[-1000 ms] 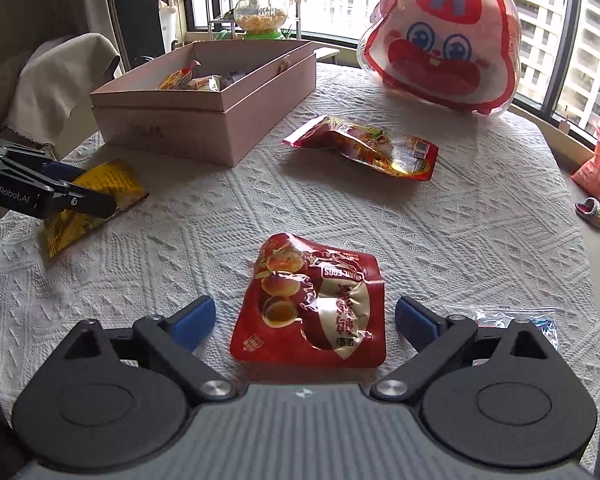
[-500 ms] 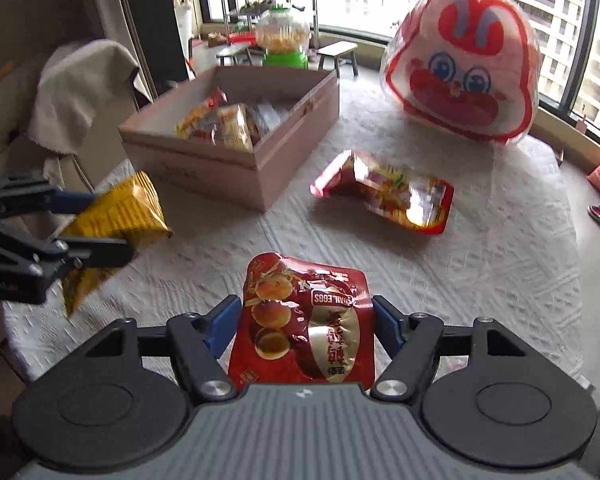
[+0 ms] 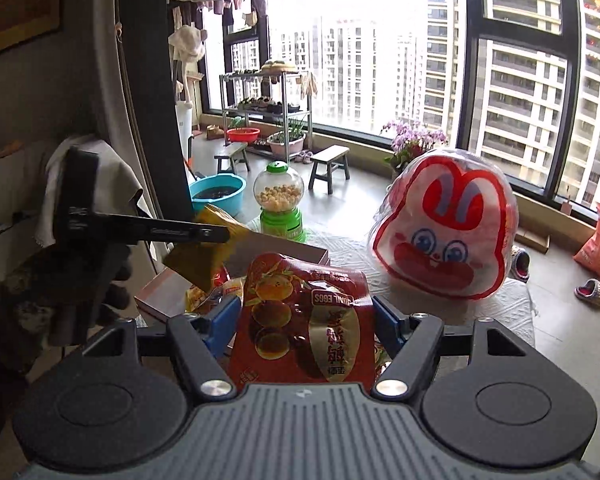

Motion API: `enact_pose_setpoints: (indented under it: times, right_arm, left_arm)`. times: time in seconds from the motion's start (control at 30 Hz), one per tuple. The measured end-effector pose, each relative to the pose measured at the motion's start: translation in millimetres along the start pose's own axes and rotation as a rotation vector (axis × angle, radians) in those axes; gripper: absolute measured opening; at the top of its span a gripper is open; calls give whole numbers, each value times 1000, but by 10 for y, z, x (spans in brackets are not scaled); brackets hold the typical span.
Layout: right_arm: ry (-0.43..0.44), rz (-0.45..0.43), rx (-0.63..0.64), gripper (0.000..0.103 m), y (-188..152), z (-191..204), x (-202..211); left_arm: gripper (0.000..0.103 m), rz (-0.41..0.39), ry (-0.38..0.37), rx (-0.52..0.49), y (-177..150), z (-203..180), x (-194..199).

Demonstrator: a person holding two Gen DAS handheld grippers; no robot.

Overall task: Organize snacks
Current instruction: 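Carry the yellow bag and red egg-roll bag into the pink box and release both, then move the right tool to the Peppa Pig pack while the left tool reaches a red bag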

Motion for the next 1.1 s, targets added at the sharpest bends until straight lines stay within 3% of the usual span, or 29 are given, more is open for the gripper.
enact_pose_setpoints:
  times: [0.1,0.23,0.33,0.47,0.67,0.8,0.93,1.1]
  right_arm:
    - [25,-3,-9,71,-29,48,-232]
    - [82,-13,-69,71,26,235,-724]
    - [130,-40,-145,72,97,405,-1130]
    - [183,72,-207,72,57,476,-1501]
    - [68,51,-60,72,-19,17,-1139]
    - [-86,98,55,72,-281,-428,-1009]
    - [-122,202,-51,72,-579,-825,-1169]
    - [-166,247,-89,72,-887,-1034,-1587]
  left_arm:
    - [70,-89,-5,99,154,137,136]
    - [70,-133,82,68,322,250,466]
    - [70,-127,118,47,313,238,686]
    - [70,-72,125,52,106,145,875]
    - [70,29,36,118,-392,-184,887]
    - [70,73,-42,72,-712,-574,910]
    - [69,140,-119,-84,-993,-985,925]
    - [69,216,-174,-120,-1265,-1140,1035]
Point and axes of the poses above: each gripper's, at about its wrist camera, not at the fingertips, and x roughly against the way its jaws point, z to its left, y to its top, the point moved 7 cm from there along -x, roughly the way its jaws point, and after that the axes turned 15 degrees about -z, right-handed, at the moved point
